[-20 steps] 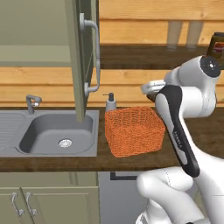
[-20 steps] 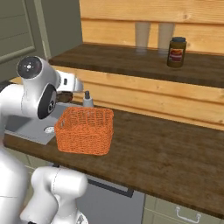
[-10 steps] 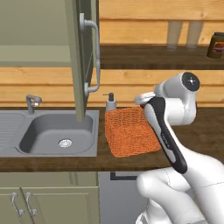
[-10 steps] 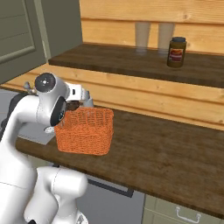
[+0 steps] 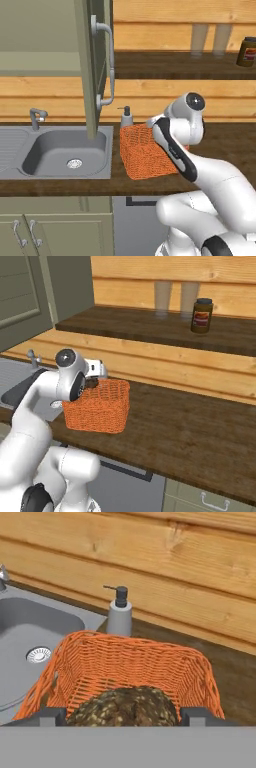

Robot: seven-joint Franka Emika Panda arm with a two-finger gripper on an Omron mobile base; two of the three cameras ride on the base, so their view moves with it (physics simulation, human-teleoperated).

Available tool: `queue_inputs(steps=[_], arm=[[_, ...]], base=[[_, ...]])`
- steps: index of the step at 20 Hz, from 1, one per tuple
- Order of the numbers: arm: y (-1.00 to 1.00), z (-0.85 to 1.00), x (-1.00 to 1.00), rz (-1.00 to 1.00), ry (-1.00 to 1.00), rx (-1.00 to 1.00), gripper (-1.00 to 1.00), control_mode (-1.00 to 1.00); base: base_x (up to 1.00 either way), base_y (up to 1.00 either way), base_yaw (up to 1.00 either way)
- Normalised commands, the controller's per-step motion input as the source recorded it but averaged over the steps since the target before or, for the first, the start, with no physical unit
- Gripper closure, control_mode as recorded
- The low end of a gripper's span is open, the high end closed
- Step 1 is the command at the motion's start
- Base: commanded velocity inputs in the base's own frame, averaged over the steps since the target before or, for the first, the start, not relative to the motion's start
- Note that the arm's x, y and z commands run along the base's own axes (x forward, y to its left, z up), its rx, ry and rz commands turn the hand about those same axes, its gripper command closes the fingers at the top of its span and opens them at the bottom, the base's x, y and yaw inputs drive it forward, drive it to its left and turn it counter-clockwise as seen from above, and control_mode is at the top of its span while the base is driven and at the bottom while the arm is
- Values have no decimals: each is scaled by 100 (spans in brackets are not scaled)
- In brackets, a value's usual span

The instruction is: Open the cabinet, pick up the bread from the cabinet and place it in the basket. Then move the basket to the dining counter.

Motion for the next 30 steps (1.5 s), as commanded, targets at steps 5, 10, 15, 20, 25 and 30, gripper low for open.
queue_inputs(steps=[5,10,15,20,25,30], arm=[[0,-50,51,0,13,-5,100,-100],[0,-52,38,0,20,-2,100,-100],[0,-52,46,0,19,-4,100,-100],[0,-42,49,0,14,-4,100,-100],[0,-36,37,0,15,-1,100,-100],[0,-26,10,0,19,0,100,-100]], base=[[0,0,0],[0,0,0],[0,0,0],[0,0,0],[0,0,0],[0,0,0]])
